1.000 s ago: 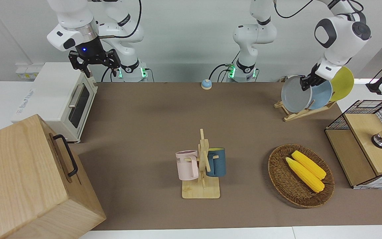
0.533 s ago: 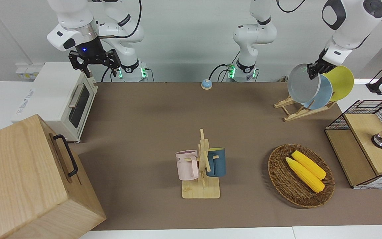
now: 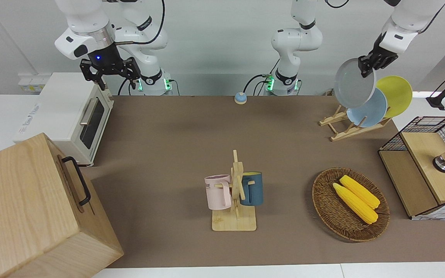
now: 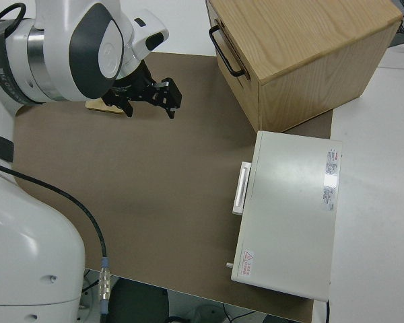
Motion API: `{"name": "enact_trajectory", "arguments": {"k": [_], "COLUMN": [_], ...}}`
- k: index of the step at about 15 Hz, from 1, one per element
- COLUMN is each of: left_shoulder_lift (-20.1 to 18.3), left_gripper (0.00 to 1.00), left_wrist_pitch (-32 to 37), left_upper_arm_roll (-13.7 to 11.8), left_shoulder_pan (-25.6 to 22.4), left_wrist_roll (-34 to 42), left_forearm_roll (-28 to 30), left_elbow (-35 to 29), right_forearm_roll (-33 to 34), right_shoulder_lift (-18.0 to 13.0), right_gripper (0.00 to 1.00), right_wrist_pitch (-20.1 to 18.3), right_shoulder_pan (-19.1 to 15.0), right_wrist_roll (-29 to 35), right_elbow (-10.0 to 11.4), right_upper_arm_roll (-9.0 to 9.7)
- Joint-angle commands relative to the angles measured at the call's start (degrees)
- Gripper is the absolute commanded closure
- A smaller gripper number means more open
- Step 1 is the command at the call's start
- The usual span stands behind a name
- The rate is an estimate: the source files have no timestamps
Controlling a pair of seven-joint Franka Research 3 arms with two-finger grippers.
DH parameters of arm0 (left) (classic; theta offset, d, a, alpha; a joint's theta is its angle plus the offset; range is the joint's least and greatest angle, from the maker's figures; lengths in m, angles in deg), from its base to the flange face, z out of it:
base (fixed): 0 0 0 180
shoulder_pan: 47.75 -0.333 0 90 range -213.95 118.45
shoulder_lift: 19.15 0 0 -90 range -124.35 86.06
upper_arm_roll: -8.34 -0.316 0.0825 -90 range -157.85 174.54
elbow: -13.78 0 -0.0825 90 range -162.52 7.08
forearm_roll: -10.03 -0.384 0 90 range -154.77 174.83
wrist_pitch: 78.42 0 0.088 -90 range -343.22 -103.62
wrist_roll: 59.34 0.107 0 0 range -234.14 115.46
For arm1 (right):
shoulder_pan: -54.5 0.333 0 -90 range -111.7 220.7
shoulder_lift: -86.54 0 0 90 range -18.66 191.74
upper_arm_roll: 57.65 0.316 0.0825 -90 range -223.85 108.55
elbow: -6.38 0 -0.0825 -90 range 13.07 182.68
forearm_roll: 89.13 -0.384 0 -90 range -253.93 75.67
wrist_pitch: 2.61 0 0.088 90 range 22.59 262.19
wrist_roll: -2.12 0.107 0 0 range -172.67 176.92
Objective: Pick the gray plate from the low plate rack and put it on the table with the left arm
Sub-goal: 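Lift the gray plate out of the rack with the left gripper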
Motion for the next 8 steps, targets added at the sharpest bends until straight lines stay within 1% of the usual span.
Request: {"name": "enact_trajectory", "arguments": {"k": [1,3,5,7,8], "left_shoulder_lift": [0.6,0.6,0.6,0.5,0.4], "left_gripper": [1.00,1.00,1.00,1.00,1.00], "left_wrist_pitch": [0.7,1.1,1.3,1.2,1.0], "left_upper_arm_roll": [1.1,2.9,3.9,4.3,5.1], "left_shoulder_pan": [0.9,0.9,0.9,1.2,1.4], "left_wrist_roll": [-3.6,-5.6,-6.3,-7.5,-8.1], "left_forearm_roll": [2.9,3.0,4.8,6.4,6.7], "left_elbow": [0.7,0.5,-0.4,-1.4,-2.2], "right_forearm_roll": [-1.1,-1.1,-1.1,-1.1,-1.1], "right_shoulder_lift": [-0.1,-0.1,-0.1,-0.1,-0.1], "right_gripper": [0.011,0.011,0.013,0.013,0.011], "right_wrist_pitch": [-0.9,-0.9,-0.9,-0.9,-0.9], "right_shoulder_pan": [-1.4,-1.4,-1.4,-1.4,-1.4], "right_wrist_roll": [0.5,0.5,0.5,0.5,0.5], "right_elbow": [-0.4,-0.4,-0.4,-0.4,-0.4], "right_upper_arm_roll": [1.03,1.03,1.03,1.03,1.03]}}
